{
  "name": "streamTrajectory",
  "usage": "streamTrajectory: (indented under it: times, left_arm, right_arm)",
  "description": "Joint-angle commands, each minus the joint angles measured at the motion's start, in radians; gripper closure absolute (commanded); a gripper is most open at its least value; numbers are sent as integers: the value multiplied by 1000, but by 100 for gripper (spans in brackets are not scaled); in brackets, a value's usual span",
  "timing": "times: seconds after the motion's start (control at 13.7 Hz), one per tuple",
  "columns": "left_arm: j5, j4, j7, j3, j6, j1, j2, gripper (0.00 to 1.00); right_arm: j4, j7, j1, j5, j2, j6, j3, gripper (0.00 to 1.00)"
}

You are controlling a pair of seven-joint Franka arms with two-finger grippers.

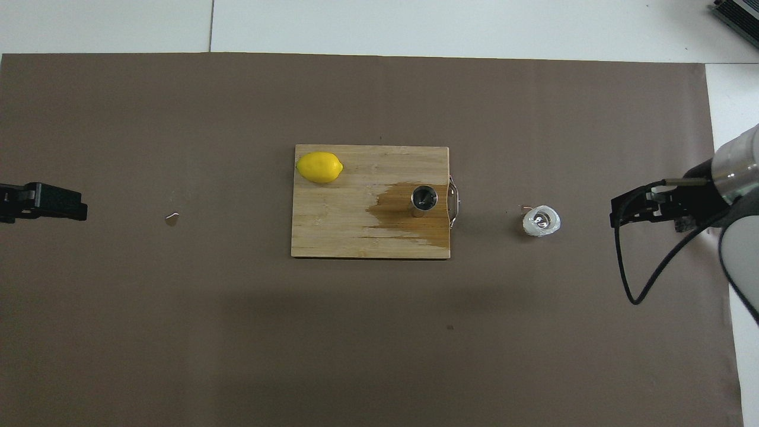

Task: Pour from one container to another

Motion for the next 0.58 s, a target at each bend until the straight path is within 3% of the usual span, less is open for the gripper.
streamTrajectory:
  times: [0.0, 0.51]
  left_arm:
    - [2, -18, 15, -7, -9, 14, -18, 0]
    - [2, -18, 15, -7, -9, 14, -18, 0]
  right_arm:
    - [120, 10, -19, 25, 72, -20, 3, 0]
    - [102, 5, -66, 7, 63, 55, -1, 0]
